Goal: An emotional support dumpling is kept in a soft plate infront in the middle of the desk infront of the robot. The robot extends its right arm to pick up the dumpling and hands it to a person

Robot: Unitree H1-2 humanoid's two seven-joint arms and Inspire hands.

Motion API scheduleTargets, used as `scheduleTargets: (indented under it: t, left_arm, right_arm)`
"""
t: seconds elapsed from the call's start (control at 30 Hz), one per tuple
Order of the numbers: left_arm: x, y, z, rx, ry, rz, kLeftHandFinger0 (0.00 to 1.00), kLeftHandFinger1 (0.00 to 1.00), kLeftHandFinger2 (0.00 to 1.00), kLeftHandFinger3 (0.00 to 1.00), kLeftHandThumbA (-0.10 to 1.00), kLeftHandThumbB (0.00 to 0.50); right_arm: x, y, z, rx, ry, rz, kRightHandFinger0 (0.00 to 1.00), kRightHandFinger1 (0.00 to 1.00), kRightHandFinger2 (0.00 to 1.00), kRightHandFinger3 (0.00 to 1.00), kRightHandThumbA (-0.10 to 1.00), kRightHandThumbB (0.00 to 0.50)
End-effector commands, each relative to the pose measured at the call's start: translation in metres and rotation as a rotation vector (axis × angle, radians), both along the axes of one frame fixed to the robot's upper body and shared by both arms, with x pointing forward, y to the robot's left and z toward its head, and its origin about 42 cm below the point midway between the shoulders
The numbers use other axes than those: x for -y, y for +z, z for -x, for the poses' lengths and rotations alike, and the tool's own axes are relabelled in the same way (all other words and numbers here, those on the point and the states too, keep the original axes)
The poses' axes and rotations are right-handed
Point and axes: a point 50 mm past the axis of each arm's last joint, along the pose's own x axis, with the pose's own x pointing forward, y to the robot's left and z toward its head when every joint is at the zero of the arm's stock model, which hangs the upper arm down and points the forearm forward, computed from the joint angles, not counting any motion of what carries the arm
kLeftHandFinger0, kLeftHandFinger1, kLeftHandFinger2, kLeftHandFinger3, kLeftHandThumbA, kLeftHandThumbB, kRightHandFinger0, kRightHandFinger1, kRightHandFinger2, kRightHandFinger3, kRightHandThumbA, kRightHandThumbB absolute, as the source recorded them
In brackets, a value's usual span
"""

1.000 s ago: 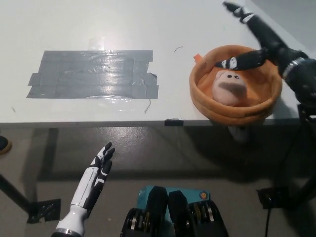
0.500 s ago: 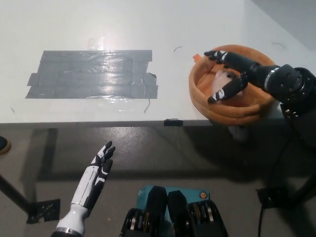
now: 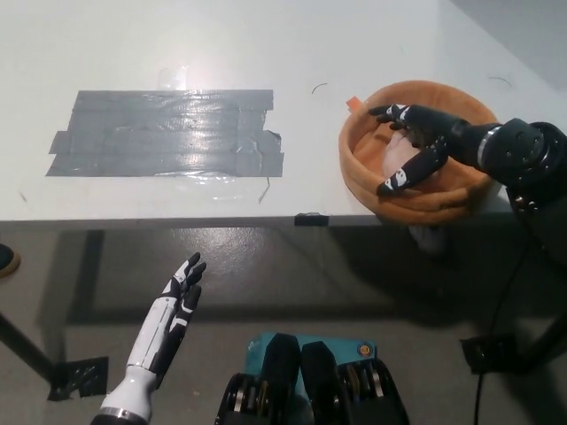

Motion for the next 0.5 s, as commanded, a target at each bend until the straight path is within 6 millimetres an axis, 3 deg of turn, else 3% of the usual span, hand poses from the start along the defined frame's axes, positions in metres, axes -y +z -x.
scheduleTargets:
  t: [0.0, 0.17, 0.47]
  left_arm:
    - [-0.002, 0.011, -0.002, 0.053, 0.004, 0.0, 1.0, 1.0, 1.0, 1.0, 1.0, 0.058]
    - [-0.003, 0.01, -0.002, 0.059, 0.004, -0.001, 1.0, 1.0, 1.0, 1.0, 1.0, 0.05]
    - [-0.003, 0.012, -0.002, 0.057, 0.003, -0.003, 1.0, 1.0, 1.0, 1.0, 1.0, 0.051]
  right_arm:
    - [0.007, 0.03, -0.007, 0.058, -0.021, -0.039, 1.0, 1.0, 1.0, 1.0, 1.0, 0.344]
    - [0.007, 0.038, -0.01, 0.101, -0.003, -0.064, 1.0, 1.0, 1.0, 1.0, 1.0, 0.317]
    - [0.007, 0.045, -0.012, 0.128, -0.023, -0.1, 1.0, 1.0, 1.0, 1.0, 1.0, 0.327]
